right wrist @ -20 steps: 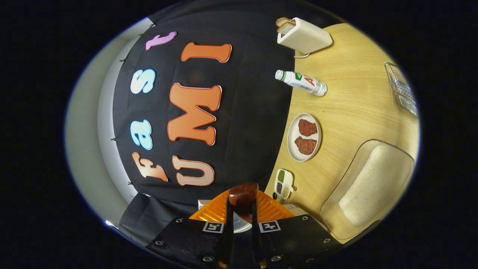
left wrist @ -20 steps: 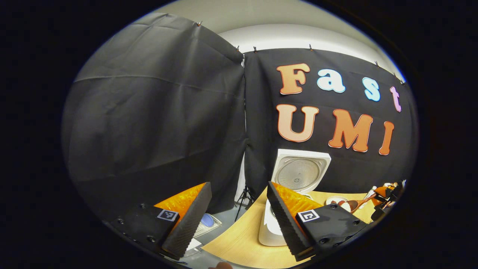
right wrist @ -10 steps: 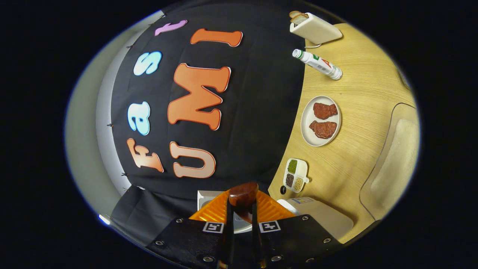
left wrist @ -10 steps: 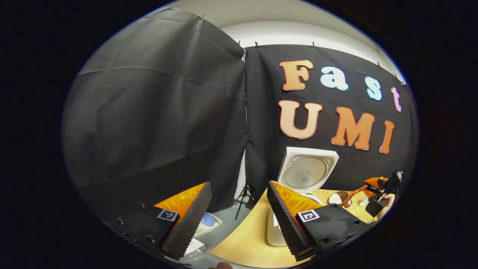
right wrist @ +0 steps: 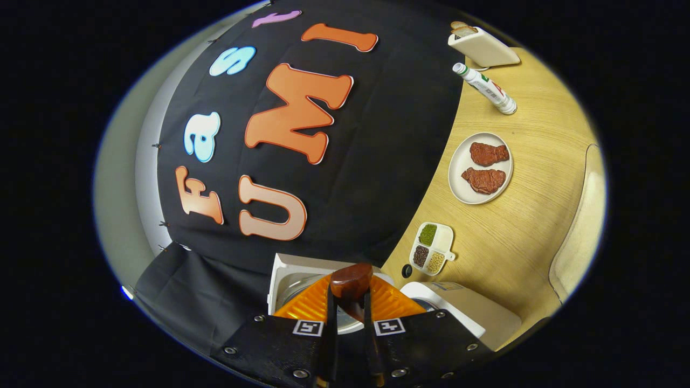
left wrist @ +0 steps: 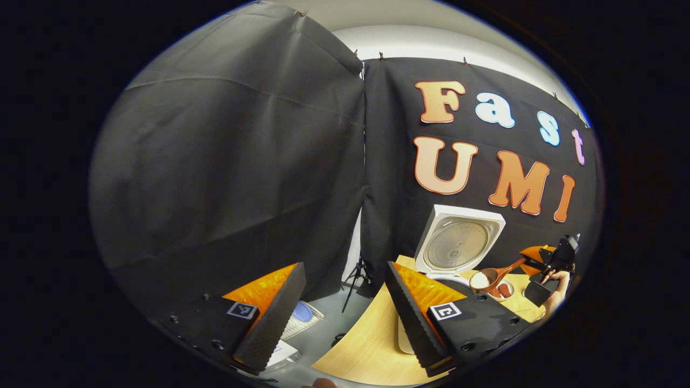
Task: Close the left gripper, press the button to open the rice cooker; take a wooden spoon from the chopstick holder with the right hand, scoop a spoonful of rice and pour it into the rice cooker, then put the wooden spoon back into the chopstick holder.
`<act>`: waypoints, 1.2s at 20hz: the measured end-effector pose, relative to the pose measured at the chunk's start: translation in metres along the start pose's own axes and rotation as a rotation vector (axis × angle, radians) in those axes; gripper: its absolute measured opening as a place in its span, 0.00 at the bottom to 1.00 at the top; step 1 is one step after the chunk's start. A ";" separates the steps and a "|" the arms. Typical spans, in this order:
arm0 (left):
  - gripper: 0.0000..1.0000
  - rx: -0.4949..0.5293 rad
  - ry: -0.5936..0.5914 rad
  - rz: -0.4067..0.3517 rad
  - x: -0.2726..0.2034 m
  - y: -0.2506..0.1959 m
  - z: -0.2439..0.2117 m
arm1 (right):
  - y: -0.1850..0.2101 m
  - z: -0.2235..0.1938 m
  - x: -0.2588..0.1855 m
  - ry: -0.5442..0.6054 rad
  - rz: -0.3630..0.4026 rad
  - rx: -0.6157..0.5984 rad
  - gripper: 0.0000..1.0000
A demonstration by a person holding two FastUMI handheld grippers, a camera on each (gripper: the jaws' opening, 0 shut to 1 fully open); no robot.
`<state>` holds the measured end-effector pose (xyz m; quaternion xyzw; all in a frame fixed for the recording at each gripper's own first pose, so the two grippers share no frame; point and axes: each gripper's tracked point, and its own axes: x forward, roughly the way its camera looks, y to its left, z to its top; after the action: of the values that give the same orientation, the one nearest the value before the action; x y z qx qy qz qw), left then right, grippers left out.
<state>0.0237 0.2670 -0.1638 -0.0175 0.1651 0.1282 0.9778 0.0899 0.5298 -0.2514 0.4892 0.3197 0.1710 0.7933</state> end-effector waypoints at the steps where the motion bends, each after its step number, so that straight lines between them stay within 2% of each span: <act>1: 1.00 -0.005 -0.002 -0.005 0.003 0.001 0.000 | 0.001 -0.003 -0.001 -0.004 -0.004 -0.020 0.20; 10: 1.00 -0.019 -0.006 0.000 0.003 0.009 -0.001 | 0.022 -0.012 0.001 -0.004 -0.011 -0.230 0.20; 15: 1.00 -0.027 -0.011 0.009 0.001 0.008 -0.001 | 0.029 -0.019 0.000 0.008 -0.013 -0.295 0.19; 24: 1.00 -0.029 -0.019 -0.029 -0.005 0.001 0.001 | 0.038 -0.024 -0.006 0.010 -0.038 -0.532 0.20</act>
<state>0.0193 0.2668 -0.1612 -0.0331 0.1538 0.1163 0.9807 0.0715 0.5600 -0.2233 0.2565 0.2766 0.2366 0.8954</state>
